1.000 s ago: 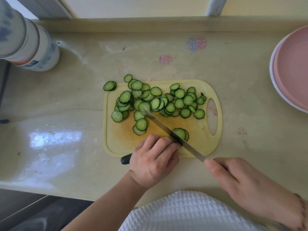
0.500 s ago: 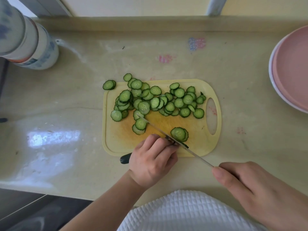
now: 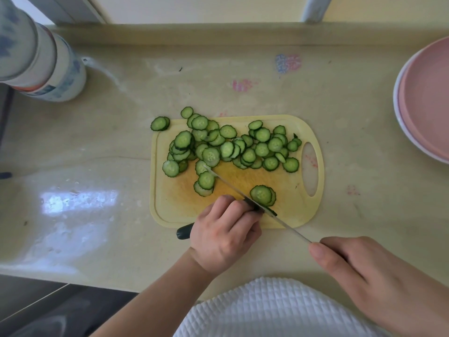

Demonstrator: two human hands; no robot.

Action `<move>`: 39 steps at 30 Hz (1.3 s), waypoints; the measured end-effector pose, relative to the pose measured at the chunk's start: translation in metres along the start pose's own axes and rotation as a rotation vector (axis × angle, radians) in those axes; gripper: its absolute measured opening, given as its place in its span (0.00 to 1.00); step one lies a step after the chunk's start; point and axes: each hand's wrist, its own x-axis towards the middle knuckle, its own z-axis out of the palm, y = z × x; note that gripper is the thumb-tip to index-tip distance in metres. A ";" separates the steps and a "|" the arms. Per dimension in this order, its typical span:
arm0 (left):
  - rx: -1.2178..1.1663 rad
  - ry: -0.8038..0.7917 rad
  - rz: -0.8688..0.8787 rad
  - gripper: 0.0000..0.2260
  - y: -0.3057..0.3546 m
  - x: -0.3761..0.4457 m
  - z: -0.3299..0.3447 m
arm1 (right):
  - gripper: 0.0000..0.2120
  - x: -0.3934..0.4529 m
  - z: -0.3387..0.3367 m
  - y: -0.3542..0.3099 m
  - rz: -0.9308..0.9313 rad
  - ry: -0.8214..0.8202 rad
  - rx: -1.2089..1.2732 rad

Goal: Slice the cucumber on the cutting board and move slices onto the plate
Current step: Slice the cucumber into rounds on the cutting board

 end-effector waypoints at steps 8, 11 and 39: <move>-0.004 -0.004 -0.004 0.10 0.001 0.001 -0.001 | 0.35 0.018 0.014 0.000 -0.028 -0.022 0.033; -0.008 -0.010 -0.003 0.11 0.000 0.001 -0.001 | 0.35 0.025 0.021 0.004 -0.032 -0.018 0.038; -0.049 -0.004 -0.033 0.10 0.000 0.002 -0.002 | 0.36 0.005 -0.010 -0.009 0.048 -0.072 0.057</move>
